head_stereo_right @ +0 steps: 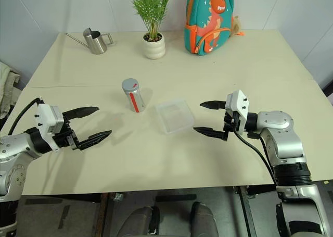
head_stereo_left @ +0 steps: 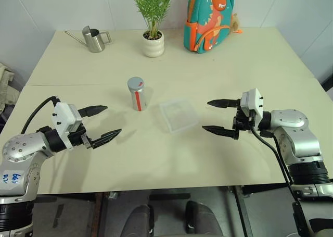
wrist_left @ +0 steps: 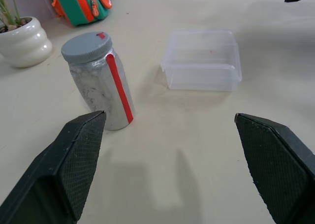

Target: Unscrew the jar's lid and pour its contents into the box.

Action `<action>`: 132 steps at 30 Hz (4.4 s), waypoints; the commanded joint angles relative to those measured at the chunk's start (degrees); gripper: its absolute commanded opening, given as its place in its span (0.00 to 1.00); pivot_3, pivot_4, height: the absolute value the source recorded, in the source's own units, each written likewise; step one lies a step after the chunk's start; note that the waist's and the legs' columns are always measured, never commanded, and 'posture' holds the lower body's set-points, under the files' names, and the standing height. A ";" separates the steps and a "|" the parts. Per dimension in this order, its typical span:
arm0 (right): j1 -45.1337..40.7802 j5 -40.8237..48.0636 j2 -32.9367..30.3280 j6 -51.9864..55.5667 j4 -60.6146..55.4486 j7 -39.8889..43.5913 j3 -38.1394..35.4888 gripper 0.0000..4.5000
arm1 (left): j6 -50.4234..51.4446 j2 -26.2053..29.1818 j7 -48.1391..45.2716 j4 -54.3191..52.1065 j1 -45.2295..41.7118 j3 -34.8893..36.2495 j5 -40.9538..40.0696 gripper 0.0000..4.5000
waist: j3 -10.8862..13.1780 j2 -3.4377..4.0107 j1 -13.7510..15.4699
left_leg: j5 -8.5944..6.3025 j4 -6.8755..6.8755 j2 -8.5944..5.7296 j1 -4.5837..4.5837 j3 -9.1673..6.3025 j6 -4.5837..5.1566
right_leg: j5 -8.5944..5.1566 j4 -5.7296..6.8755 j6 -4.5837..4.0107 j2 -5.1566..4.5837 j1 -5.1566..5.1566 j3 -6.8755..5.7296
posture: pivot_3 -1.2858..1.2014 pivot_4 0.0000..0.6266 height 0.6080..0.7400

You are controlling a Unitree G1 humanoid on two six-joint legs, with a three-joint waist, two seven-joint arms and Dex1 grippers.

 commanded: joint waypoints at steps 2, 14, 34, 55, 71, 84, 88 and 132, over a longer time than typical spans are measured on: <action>-2.39 1.12 0.22 -0.46 -1.01 0.41 -1.26 1.00 | -1.58 -0.24 1.53 -0.50 -0.02 0.47 1.33 0.99 | 0.00 0.00 0.00 | -0.08 0.10 0.04 -0.01 0.00 0.04 | 0.01 0.01 -0.02 0.05 0.00 0.08 | 0.52 0.24 1.00; -10.23 2.93 9.31 1.41 -1.17 -3.92 -0.69 1.00 | 3.70 -25.95 35.47 -13.43 3.68 -7.91 13.99 0.99 | -0.04 -0.08 0.46 | -0.40 0.36 0.14 0.04 -0.03 0.19 | 0.08 -0.04 0.06 0.20 -0.03 0.58 | 0.52 0.24 1.00; -8.08 5.07 14.24 7.45 -11.65 -8.23 1.75 1.00 | 3.15 -40.29 54.54 0.78 -12.93 -17.94 28.68 0.99 | -0.06 -0.10 1.36 | -0.70 0.72 0.31 -0.06 0.43 0.23 | 0.17 -0.12 -0.05 0.55 -0.14 0.73 | 0.52 0.24 1.00; -3.78 6.77 12.22 12.37 -19.46 -11.06 1.36 1.00 | -3.17 -45.28 63.55 18.30 -22.11 -17.63 32.89 0.99 | -0.06 -0.10 1.49 | -0.78 0.82 0.37 -0.08 0.58 0.29 | 0.18 -0.13 -0.04 0.55 -0.15 0.78 | 0.52 0.24 1.00; -2.02 6.93 11.27 13.25 -21.41 -13.87 1.10 1.00 | -9.26 -44.90 64.92 29.93 -28.70 -16.22 32.48 0.99 | -0.05 -0.11 1.52 | -0.81 0.89 0.37 -0.12 0.82 0.32 | 0.19 -0.15 -0.02 0.54 -0.15 0.77 | 0.52 0.24 1.00; -1.70 6.74 11.98 12.58 -19.73 -13.74 1.71 1.00 | -5.82 -44.44 64.72 24.39 -26.37 -18.98 35.38 0.65 | -0.06 -0.11 1.47 | -0.84 0.89 0.40 -0.12 0.91 0.32 | 0.19 -0.16 -0.01 0.54 -0.15 0.78 | 0.52 0.24 1.00; -1.47 6.67 12.88 12.26 -19.19 -13.89 2.23 1.00 | -3.65 -43.94 63.26 20.63 -23.86 -19.29 35.34 0.50 | -0.05 -0.11 1.45 | -0.85 0.89 0.46 -0.11 0.94 0.32 | 0.19 -0.17 -0.01 0.54 -0.16 0.78 | 0.52 0.24 1.00; -22.30 2.47 26.97 25.76 -8.02 -24.70 11.29 1.00 | 14.90 -13.07 8.20 -3.55 -17.26 -10.46 -4.70 0.50 | -0.06 -0.11 -0.27 | -1.08 0.95 0.90 -0.34 1.43 0.25 | 0.22 0.13 -0.14 0.71 -1.06 1.05 | 0.52 0.24 1.00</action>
